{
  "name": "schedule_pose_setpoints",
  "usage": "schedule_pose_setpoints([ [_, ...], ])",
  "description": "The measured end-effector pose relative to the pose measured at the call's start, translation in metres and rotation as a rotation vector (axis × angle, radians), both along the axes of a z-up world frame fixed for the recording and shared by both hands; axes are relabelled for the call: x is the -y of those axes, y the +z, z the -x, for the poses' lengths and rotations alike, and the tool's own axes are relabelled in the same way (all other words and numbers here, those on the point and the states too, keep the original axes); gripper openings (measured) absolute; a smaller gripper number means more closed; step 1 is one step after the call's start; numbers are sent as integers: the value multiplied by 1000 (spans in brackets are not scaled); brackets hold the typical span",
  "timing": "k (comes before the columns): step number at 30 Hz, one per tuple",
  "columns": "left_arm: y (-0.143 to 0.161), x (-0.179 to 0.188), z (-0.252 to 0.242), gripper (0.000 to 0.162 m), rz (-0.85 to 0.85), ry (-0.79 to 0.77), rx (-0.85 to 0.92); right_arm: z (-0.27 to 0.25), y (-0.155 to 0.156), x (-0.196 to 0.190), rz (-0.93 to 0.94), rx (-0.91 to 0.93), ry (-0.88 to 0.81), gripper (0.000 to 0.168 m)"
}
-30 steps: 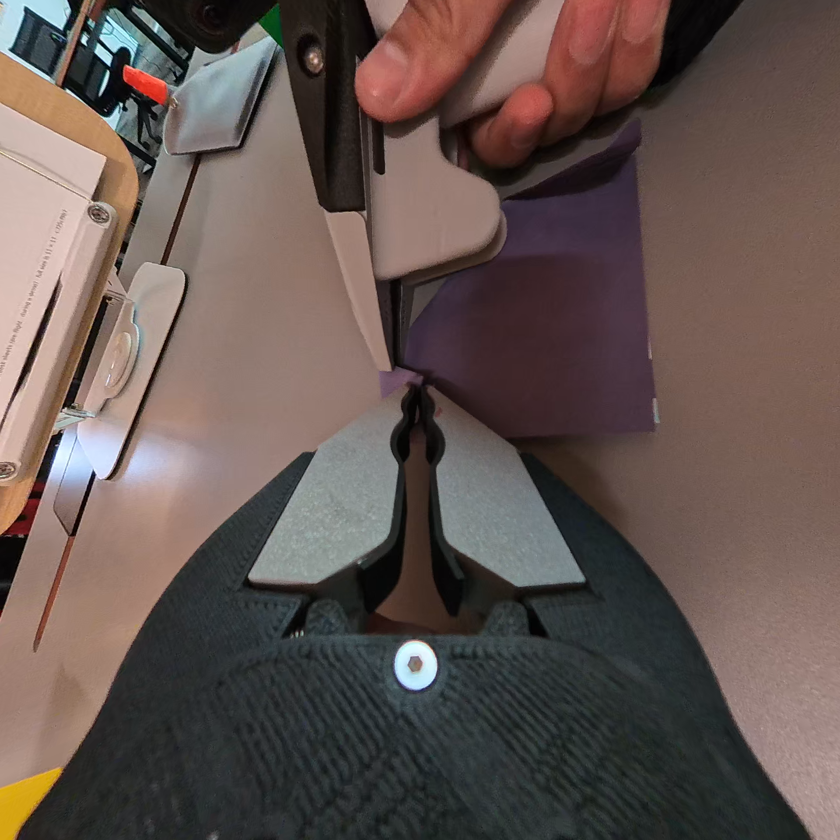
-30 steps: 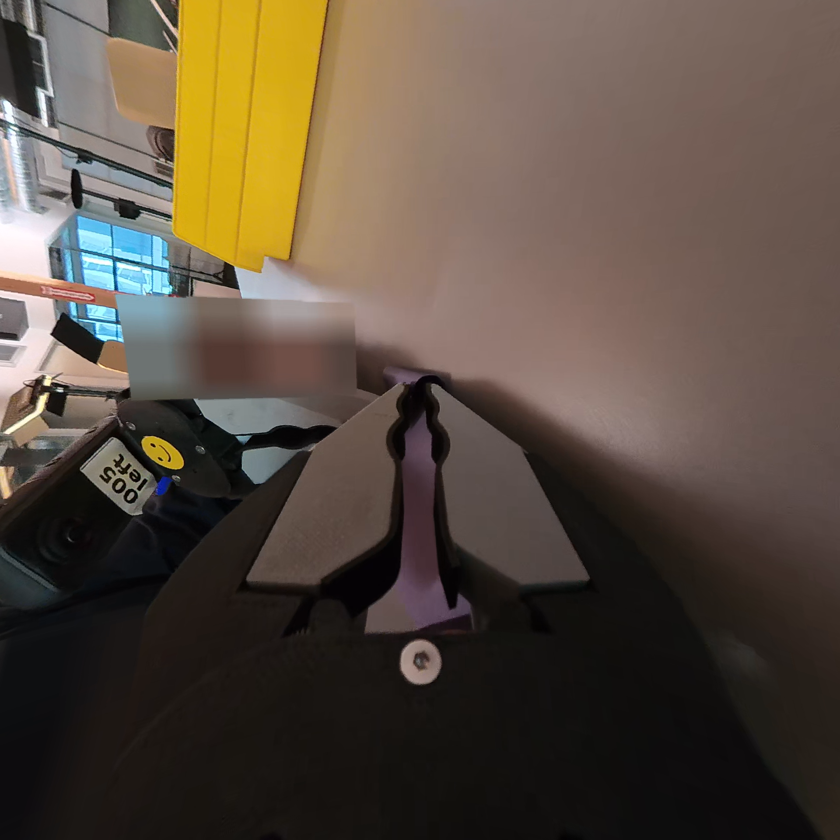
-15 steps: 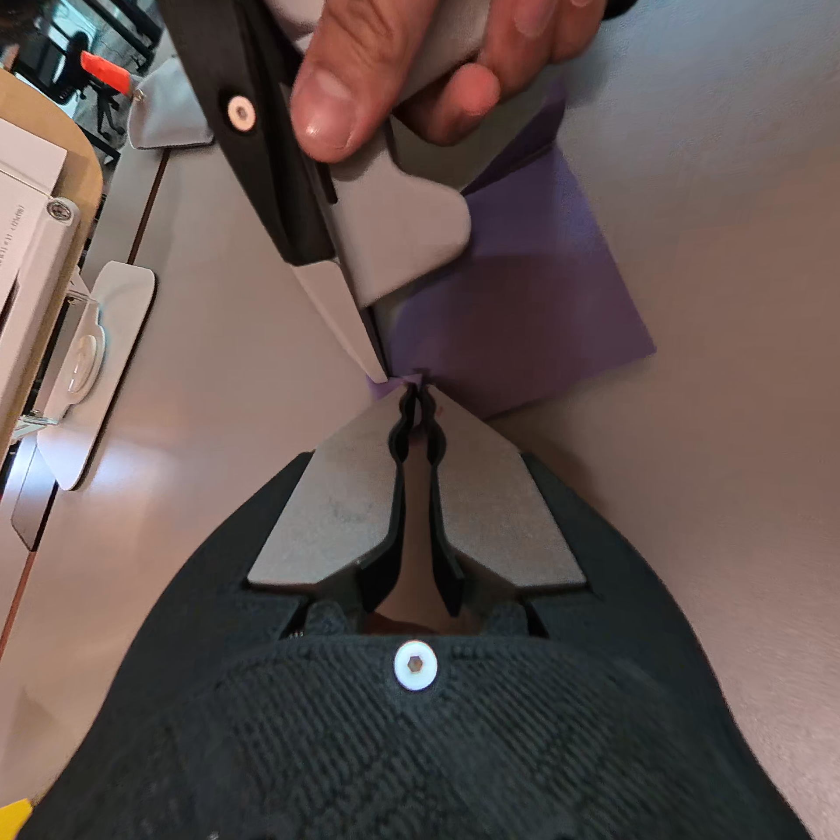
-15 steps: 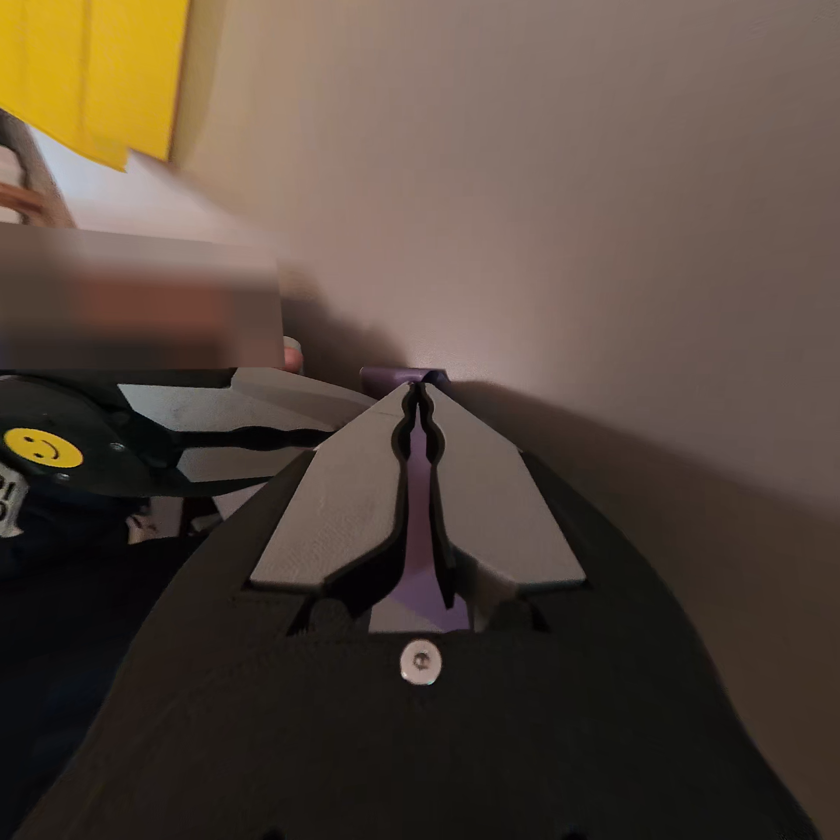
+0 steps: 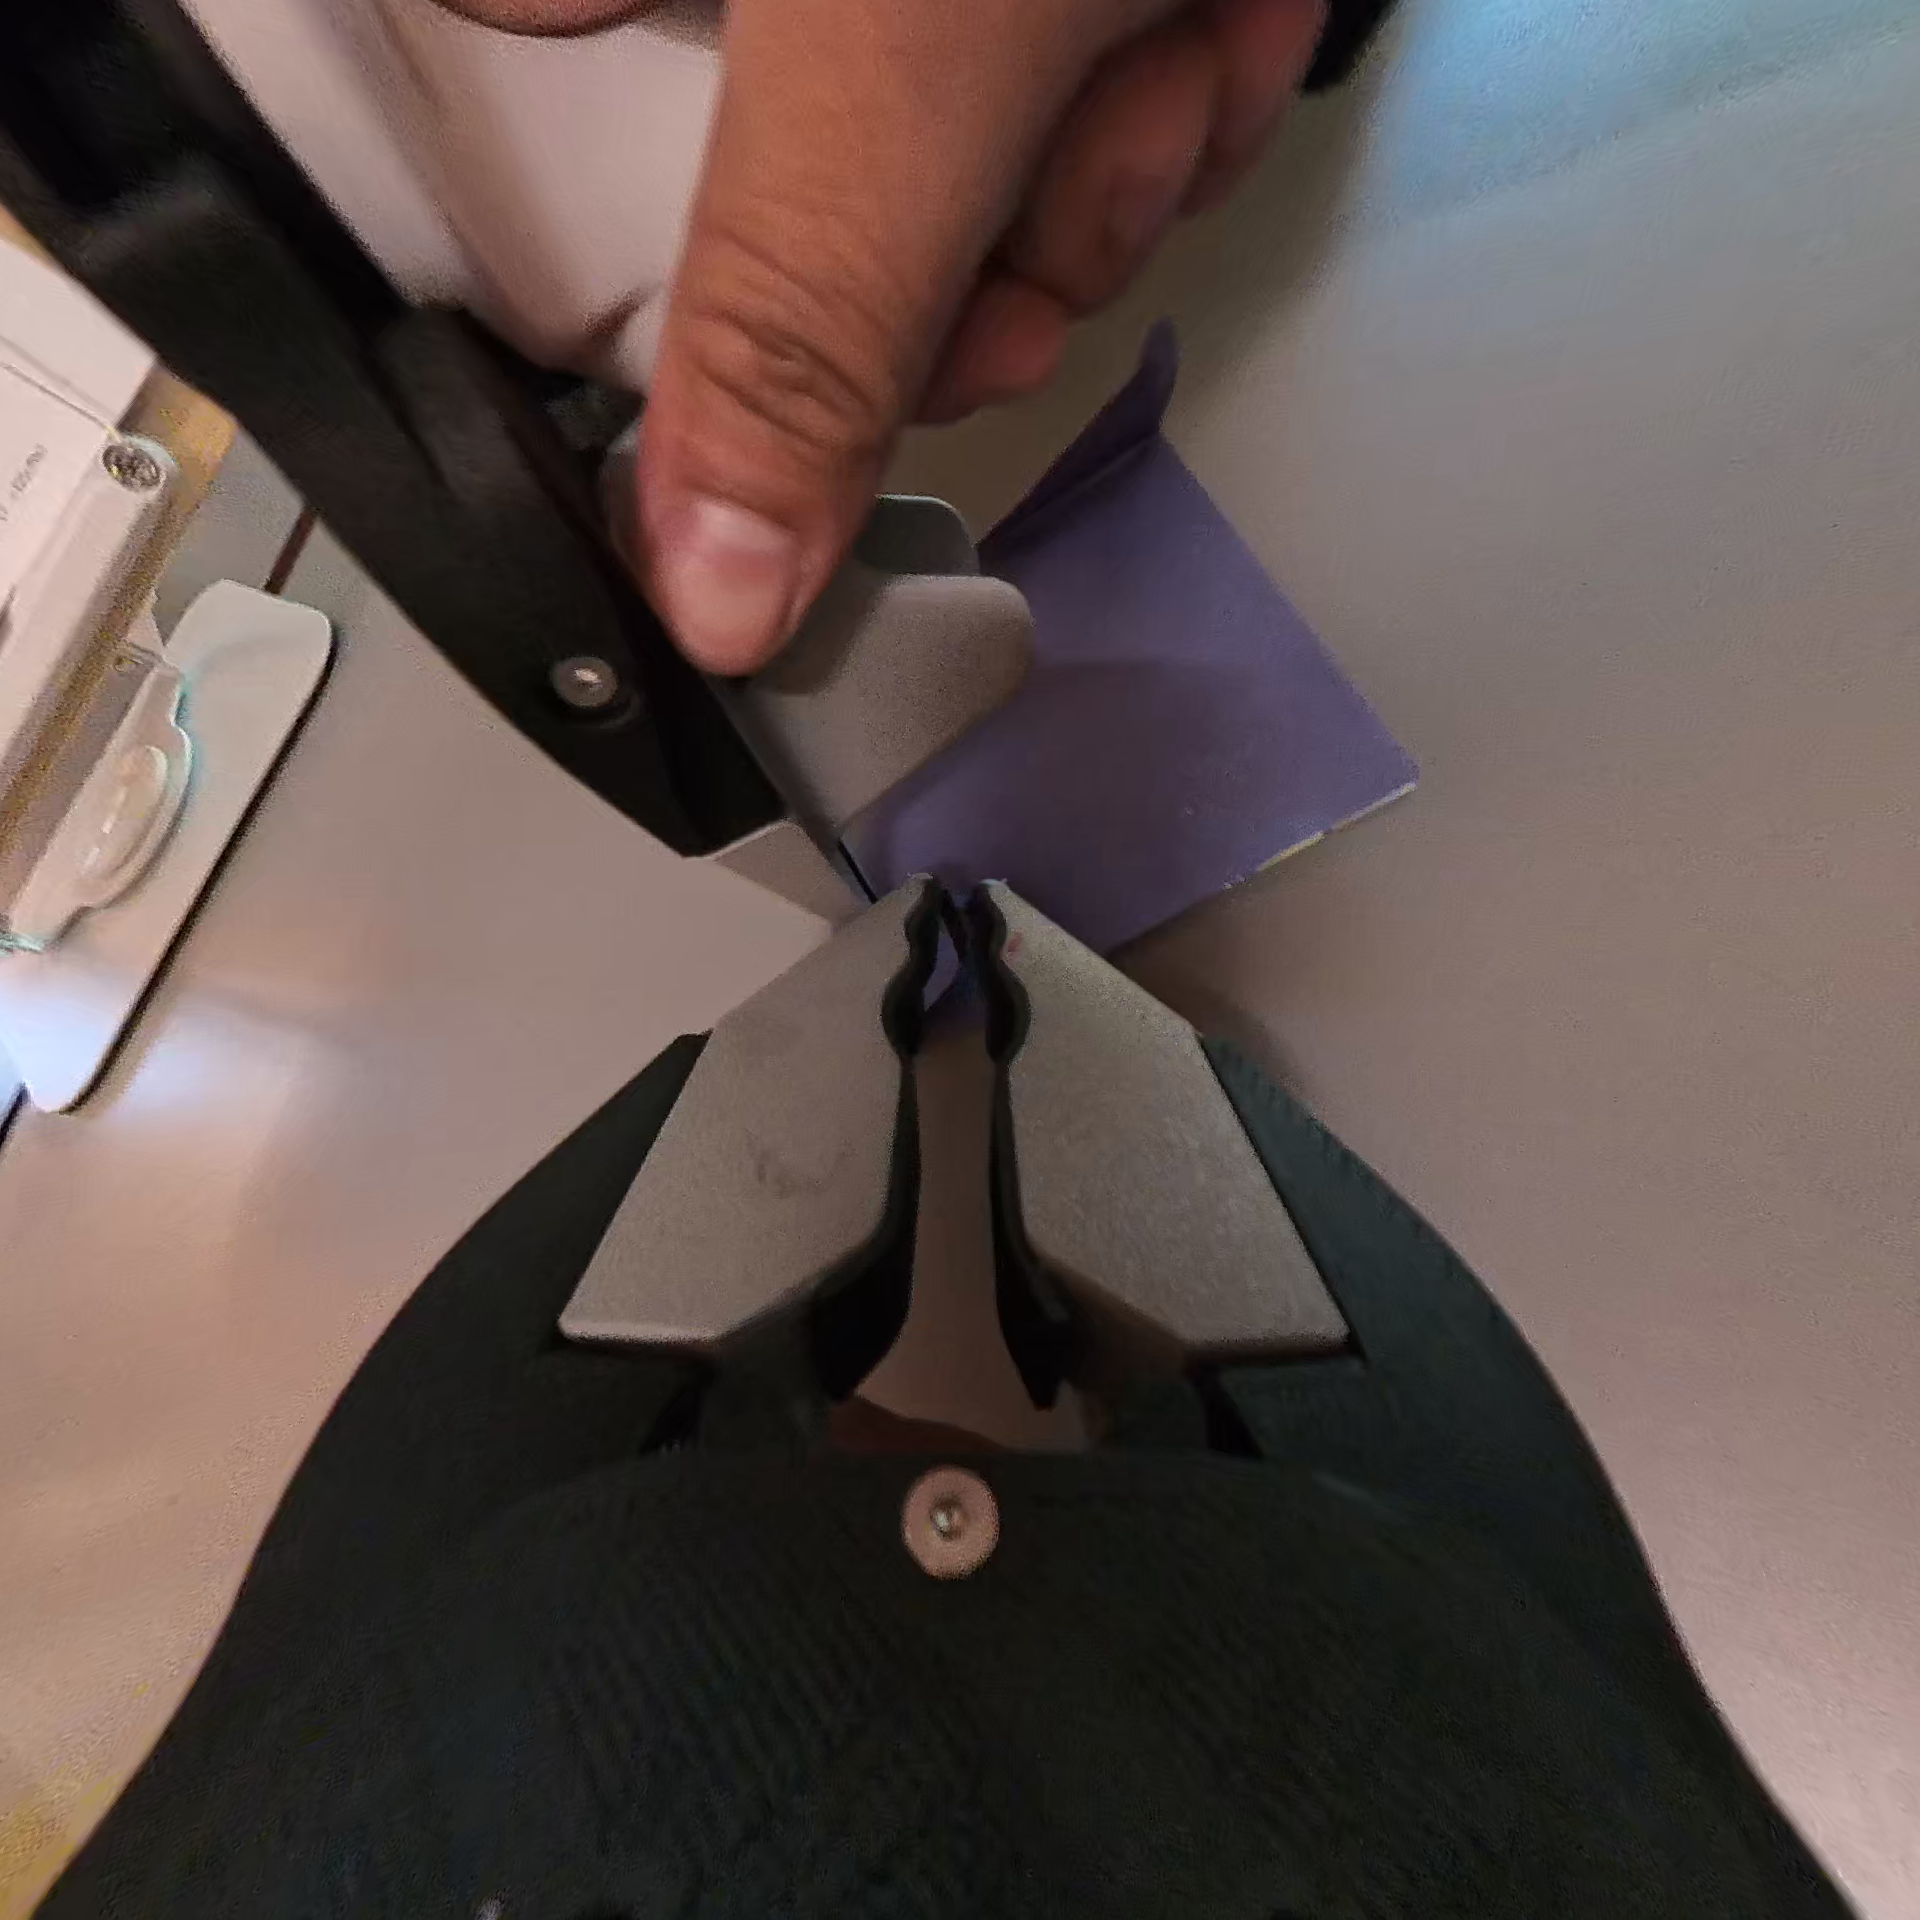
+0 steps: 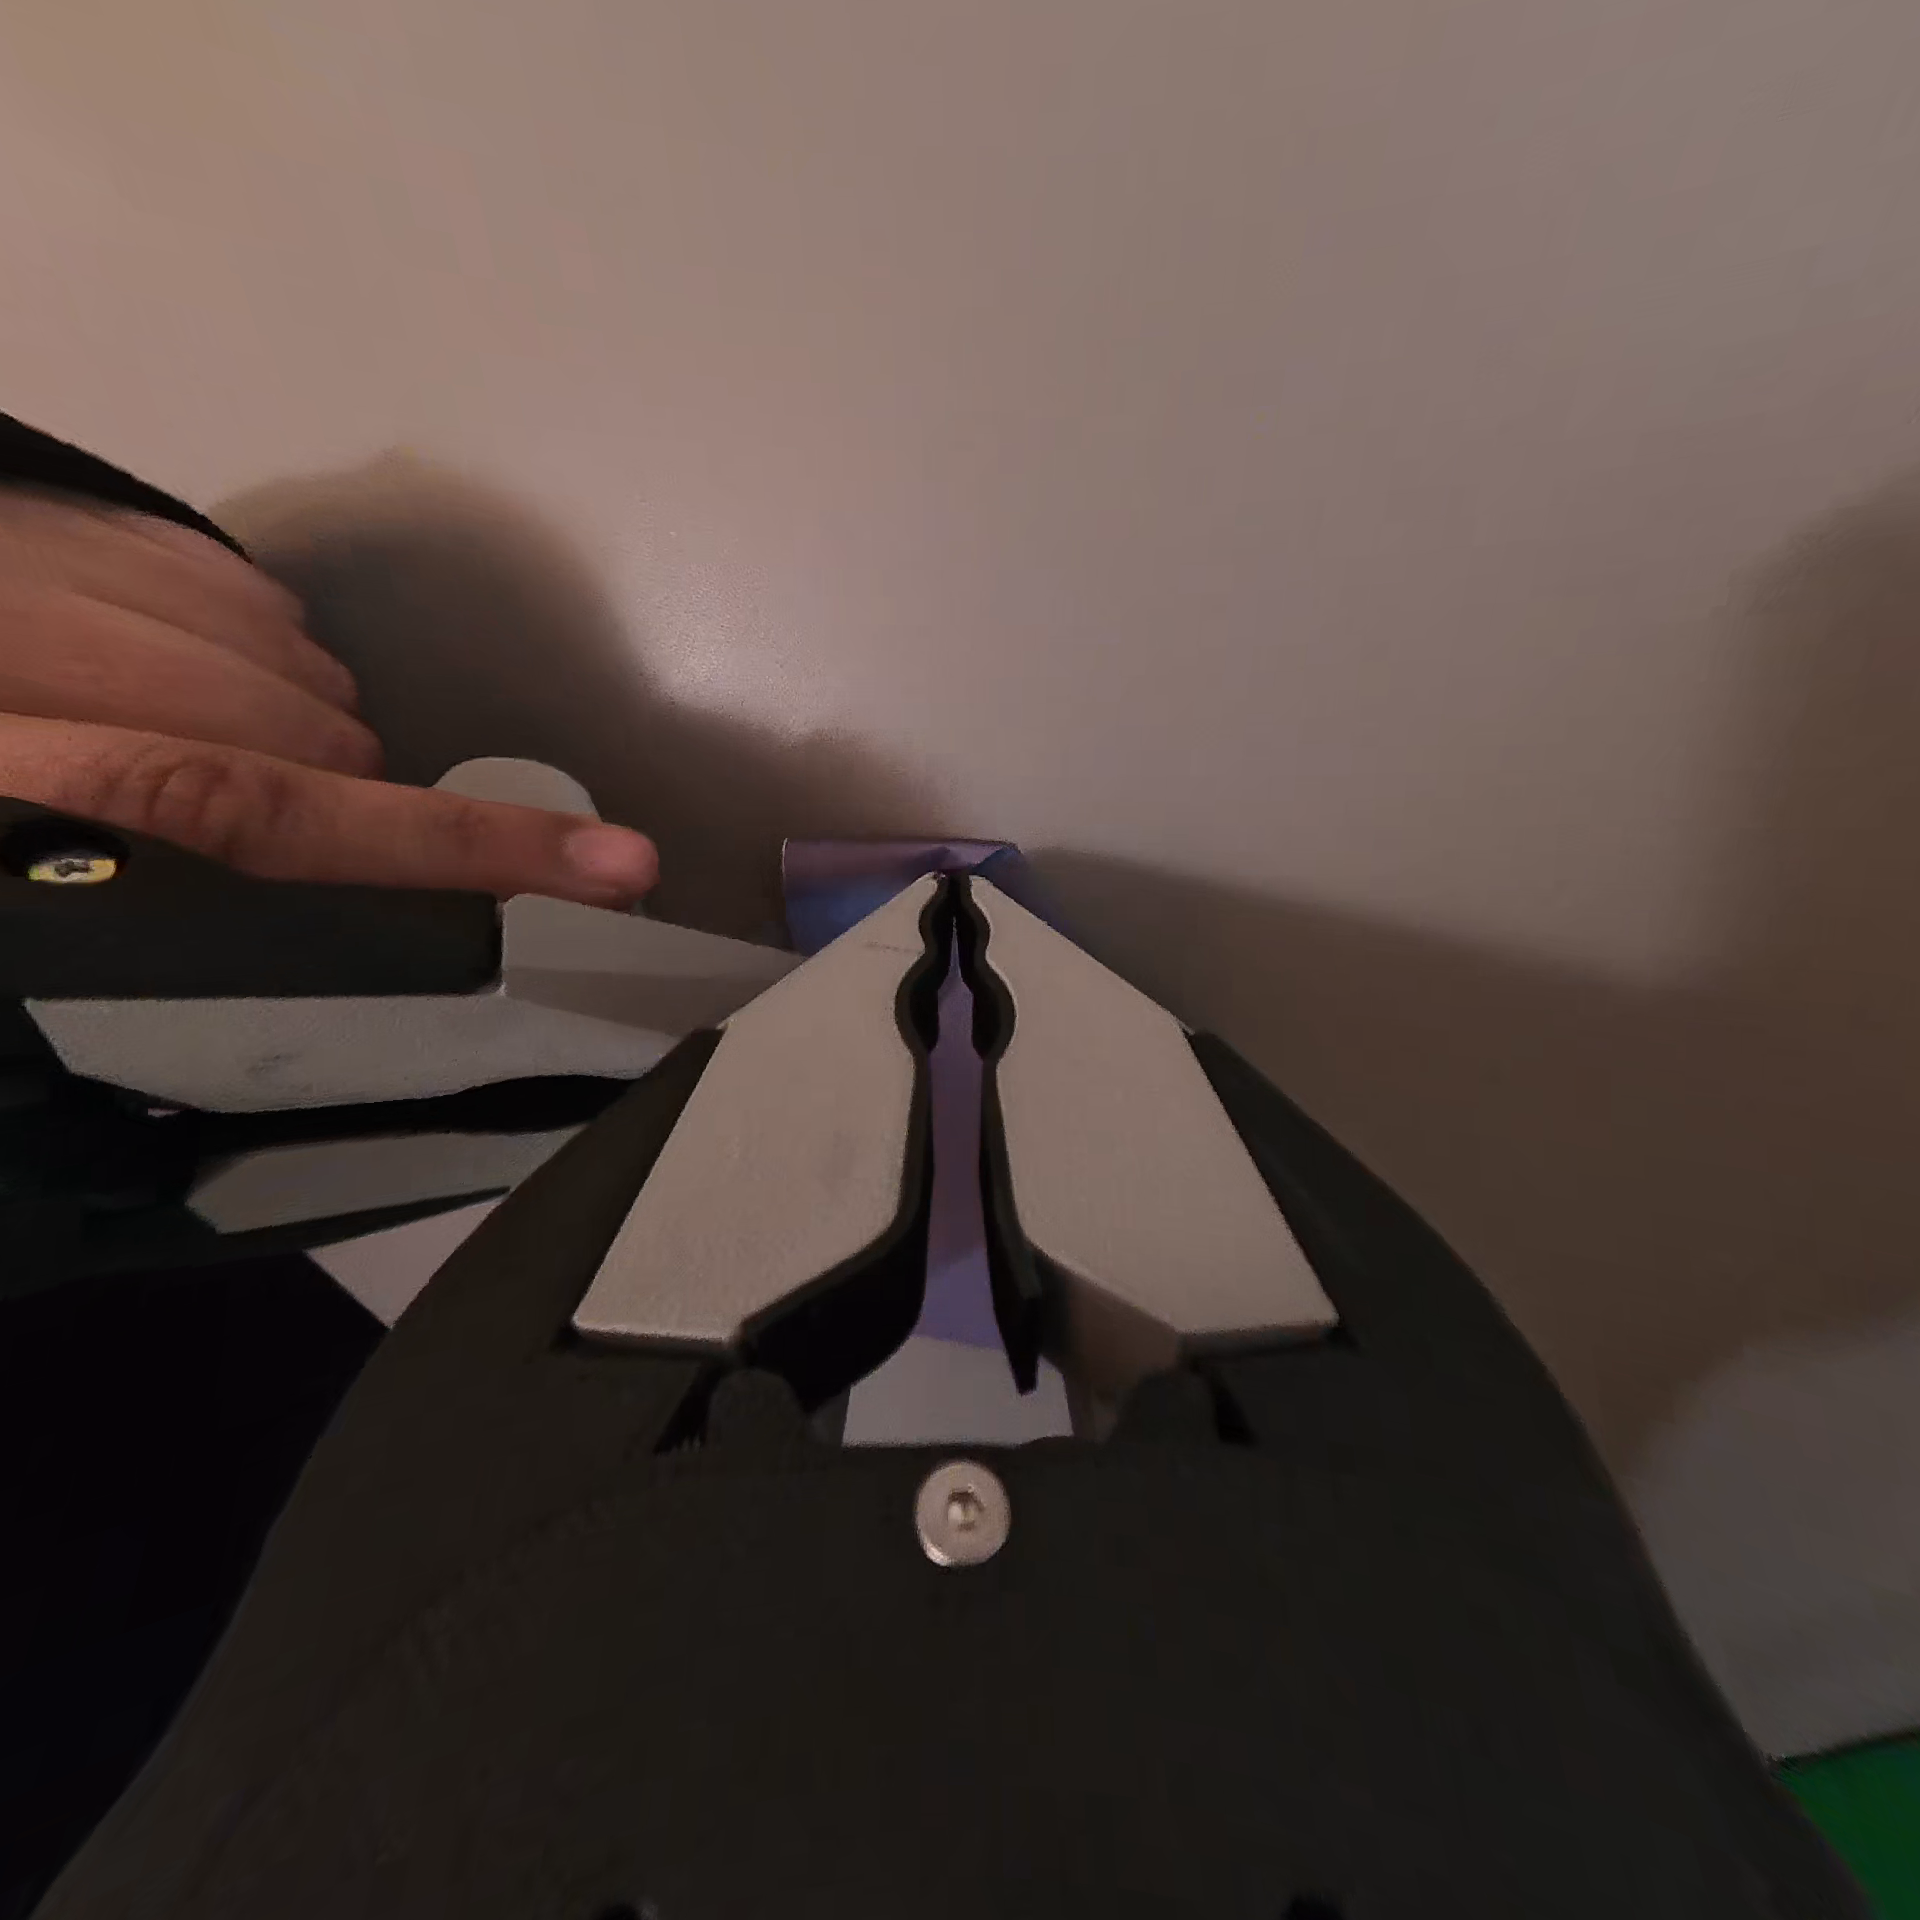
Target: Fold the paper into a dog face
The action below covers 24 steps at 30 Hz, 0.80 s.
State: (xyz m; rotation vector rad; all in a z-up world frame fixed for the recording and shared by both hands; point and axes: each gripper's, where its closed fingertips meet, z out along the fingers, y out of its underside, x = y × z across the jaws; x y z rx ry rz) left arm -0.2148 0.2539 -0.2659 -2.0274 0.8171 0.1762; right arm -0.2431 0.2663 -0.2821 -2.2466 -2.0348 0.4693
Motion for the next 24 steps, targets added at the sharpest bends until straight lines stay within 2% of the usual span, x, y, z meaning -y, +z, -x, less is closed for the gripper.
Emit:
schedule_pose_setpoints([
  [4,-3,-2,6,0,35,49,28,3,3,3,79,-49,-16,4],
  [6,-5,-2,5,0,40,43,13,7,12,0,141,-118,-56,36],
  [7,-5,-2,4,0,41,38,6,8,19,-2,174,-158,-76,47],
  [11,-7,-2,5,0,49,40,-3,2,30,-9,256,-226,-110,45],
  [16,-6,-3,6,0,43,41,-1,-14,17,-4,291,-177,-79,35],
  [18,-5,-3,5,0,36,38,-4,-15,8,-2,282,-156,-72,24],
  [20,-5,-3,5,0,33,33,-4,-13,3,-3,279,-155,-83,0],
  [24,-4,0,1,0,36,9,5,-11,3,0,344,-193,-124,0],
])
